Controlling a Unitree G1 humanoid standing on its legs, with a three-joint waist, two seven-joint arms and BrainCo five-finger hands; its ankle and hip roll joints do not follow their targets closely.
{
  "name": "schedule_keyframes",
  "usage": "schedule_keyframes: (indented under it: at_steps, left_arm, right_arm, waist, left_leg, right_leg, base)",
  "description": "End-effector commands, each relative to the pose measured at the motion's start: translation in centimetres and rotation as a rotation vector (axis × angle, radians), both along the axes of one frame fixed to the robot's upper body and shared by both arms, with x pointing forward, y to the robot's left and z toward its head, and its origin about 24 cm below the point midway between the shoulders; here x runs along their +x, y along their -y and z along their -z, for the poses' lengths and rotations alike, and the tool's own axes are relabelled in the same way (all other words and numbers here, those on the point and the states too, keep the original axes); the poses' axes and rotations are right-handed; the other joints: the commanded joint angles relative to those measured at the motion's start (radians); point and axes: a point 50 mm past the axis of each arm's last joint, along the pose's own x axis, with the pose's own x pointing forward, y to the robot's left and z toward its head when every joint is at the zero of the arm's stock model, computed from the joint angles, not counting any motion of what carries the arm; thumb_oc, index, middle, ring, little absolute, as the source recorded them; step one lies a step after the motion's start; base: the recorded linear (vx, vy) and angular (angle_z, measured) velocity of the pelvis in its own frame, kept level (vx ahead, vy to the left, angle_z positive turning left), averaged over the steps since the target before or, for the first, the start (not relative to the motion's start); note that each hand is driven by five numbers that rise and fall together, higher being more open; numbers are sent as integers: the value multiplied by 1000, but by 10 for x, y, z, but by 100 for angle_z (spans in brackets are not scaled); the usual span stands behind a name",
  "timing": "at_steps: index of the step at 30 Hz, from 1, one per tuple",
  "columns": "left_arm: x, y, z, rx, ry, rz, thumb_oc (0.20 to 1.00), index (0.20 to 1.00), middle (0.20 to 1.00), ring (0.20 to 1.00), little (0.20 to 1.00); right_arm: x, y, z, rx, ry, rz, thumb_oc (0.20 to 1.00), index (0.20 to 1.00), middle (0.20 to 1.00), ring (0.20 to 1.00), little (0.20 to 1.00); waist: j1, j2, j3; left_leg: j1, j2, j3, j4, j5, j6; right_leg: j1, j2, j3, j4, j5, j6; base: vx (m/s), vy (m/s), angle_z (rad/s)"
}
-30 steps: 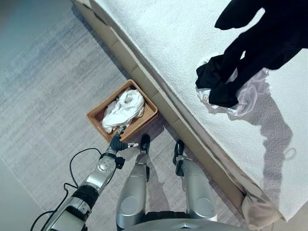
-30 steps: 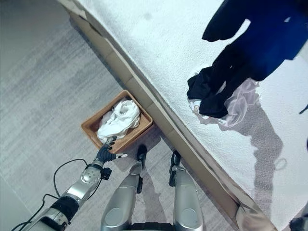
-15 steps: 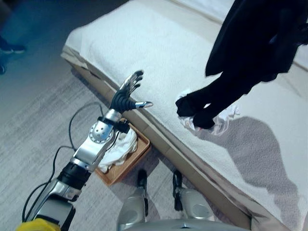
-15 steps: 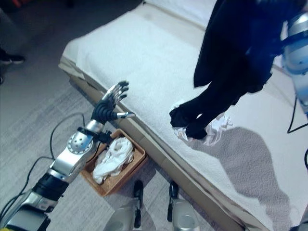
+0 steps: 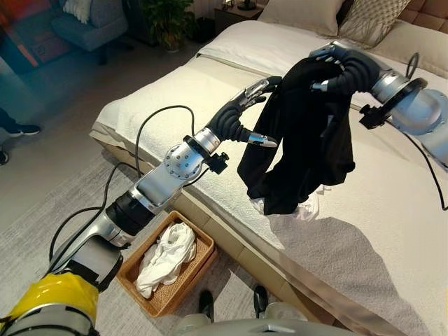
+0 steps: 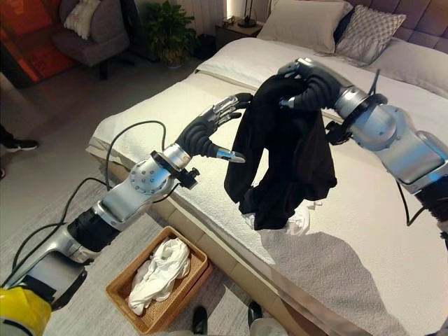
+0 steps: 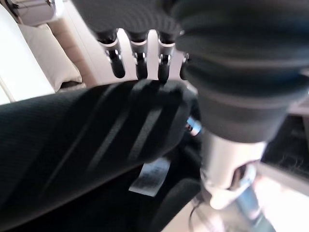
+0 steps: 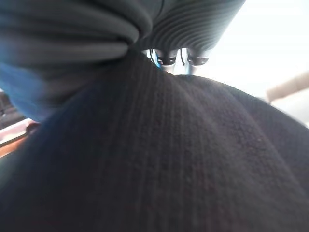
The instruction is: Pick up clothes into the bucket
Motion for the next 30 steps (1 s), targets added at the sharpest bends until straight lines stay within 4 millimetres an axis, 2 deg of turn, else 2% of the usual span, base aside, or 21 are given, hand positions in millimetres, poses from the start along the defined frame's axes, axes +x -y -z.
schedule_keyframes:
  at_steps: [1,6,8,13,22,30]
  left_arm:
    - [10,9,8,7,-79,24,1000,1000,1000,1000,1000]
    - [4,36,22,10,-187,125,1000,1000,1000,1000,1000]
    - [-4,50,30,43,-264,217,1000,1000,1000,1000,1000]
    - [-16,65,44,123,-365,323,1000,1000,1000,1000,1000]
    - [-22,78,69,129,-491,339,1000,1000,1000,1000,1000]
    - [-3,57,80,18,-456,109,1000,1000,1000,1000,1000]
  right_arm:
    - [-13,-16,-36,87,94,-112,200,200,200,200,200]
    - [-18,-33,-39,124,102,-199,200,200,200,200,200]
    - [-19,-39,-40,124,107,-220,200,200,200,200,200]
    - [-19,-50,-43,108,116,-246,200,200,200,200,200]
    - [-22,-60,-53,215,184,-294,200,200,200,200,200]
    - [-25,-47,-56,244,266,-239,200,200,200,200,200]
  waist:
    - [16,-76,-95]
    - [14,-75,-109]
    - [12,-74,-114]
    - [13,-73,-126]
    - [15,-71,-133]
    - [32,-83,-125]
  left_leg:
    - [6,-6,25,25,-76,-5]
    - [16,-7,19,24,-78,-4]
    - [19,-6,16,24,-79,-4]
    - [28,-4,12,22,-80,-4]
    - [34,-3,10,22,-83,-1]
    - [31,-3,9,22,-84,2]
  right_leg:
    - [-5,-66,8,41,-6,83]
    - [7,-65,4,41,-8,85]
    - [11,-66,2,41,-9,86]
    - [20,-68,-4,40,-8,88]
    - [27,-69,-10,40,-10,89]
    - [24,-68,-13,31,-6,87]
  base:
    - [0,0,0]
    - [0,0,0]
    - [0,0,0]
    - [0,0,0]
    - [-1,4,1]
    - [0,0,0]
